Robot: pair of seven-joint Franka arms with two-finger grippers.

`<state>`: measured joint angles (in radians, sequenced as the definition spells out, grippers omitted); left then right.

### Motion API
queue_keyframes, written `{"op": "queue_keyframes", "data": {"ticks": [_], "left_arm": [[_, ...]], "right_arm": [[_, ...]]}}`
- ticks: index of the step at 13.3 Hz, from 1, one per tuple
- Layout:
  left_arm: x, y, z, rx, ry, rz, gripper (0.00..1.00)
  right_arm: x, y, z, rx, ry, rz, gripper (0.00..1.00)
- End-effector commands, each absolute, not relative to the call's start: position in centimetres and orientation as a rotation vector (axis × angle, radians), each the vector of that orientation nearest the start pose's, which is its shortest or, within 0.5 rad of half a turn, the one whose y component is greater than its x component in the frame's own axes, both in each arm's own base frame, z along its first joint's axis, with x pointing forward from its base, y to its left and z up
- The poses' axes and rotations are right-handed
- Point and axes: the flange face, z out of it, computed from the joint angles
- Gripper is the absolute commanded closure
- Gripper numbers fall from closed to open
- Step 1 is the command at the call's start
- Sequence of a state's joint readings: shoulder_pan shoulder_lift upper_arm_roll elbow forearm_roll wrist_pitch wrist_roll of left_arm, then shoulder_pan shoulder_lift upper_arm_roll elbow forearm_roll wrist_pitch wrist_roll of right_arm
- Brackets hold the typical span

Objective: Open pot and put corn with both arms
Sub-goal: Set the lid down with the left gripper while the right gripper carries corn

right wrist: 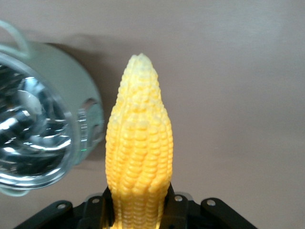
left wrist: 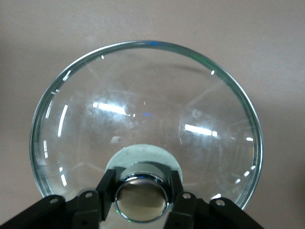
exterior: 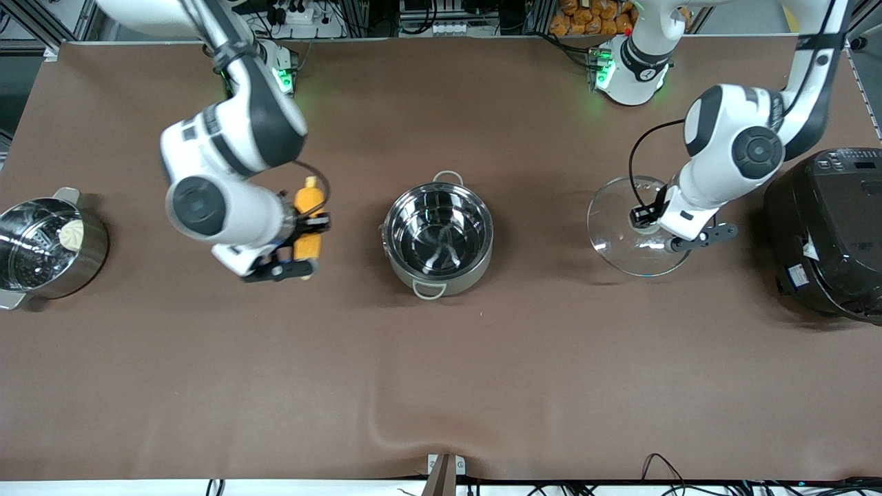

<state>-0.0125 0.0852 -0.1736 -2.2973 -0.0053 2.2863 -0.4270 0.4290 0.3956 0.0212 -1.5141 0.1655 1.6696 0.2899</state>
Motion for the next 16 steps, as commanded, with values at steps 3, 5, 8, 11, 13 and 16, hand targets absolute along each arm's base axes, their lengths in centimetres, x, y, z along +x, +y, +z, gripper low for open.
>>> {"op": "queue_keyframes", "data": {"ticks": [3, 5, 8, 11, 13, 16], "left_arm": [[50.1, -9.7, 24.4, -3.156, -0.341, 0.128, 1.00], [50.7, -9.7, 23.1, -3.165, -0.279, 0.154, 1.00], [51.3, -9.4, 22.9, -3.178, -0.190, 0.153, 0.01], [54.2, -7.3, 27.6, -3.183, -0.256, 0.057, 0.00], [55.9, -7.0, 33.6, -3.168, -0.251, 0.070, 0.00], [58.5, -5.9, 43.4, -3.152, -0.215, 0.157, 0.00]], "right_arm": [[56.9, 35.8, 42.1, -2.948, -0.247, 0.311, 1.00], [55.8, 40.1, 39.3, -2.937, -0.294, 0.272, 1.00], [55.8, 43.9, 36.1, -2.906, -0.341, 0.214, 1.00], [56.2, 48.1, 34.0, -2.886, -0.420, 0.188, 1.00], [56.8, 48.8, 32.7, -2.882, -0.453, 0.183, 1.00], [56.9, 48.7, 31.8, -2.868, -0.561, 0.193, 1.00]]}}
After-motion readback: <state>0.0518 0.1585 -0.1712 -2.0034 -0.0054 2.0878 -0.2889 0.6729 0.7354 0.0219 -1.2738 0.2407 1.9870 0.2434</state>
